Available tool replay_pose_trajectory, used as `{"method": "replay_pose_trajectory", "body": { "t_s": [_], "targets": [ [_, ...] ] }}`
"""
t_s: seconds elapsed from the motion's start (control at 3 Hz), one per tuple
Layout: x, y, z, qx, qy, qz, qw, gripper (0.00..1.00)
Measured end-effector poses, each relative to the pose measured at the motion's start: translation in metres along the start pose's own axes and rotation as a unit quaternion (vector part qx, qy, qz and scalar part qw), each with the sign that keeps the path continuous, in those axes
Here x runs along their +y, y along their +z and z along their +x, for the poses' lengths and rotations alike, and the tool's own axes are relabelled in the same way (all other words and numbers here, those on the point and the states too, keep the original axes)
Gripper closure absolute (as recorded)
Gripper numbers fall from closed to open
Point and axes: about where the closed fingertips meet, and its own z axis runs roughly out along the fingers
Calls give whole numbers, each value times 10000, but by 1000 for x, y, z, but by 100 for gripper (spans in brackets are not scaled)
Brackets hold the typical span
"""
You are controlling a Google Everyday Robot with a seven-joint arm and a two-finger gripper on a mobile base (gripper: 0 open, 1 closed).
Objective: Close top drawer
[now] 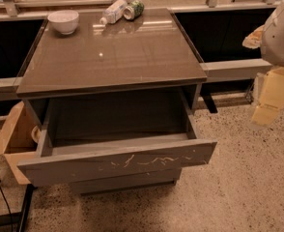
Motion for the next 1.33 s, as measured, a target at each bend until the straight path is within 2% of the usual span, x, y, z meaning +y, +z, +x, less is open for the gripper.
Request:
{"method": "replay_pose_trajectory", "body": {
  "t_s": [0.33,0.67,1.0,1.33],
  "targets": [
    [0,0,0,0,0,0,10000,0],
    [0,0,0,0,0,1,10000,16],
    [0,0,0,1,1,3,10000,15],
    [-10,-11,-5,103,136,279,9995,14]
  ]
}}
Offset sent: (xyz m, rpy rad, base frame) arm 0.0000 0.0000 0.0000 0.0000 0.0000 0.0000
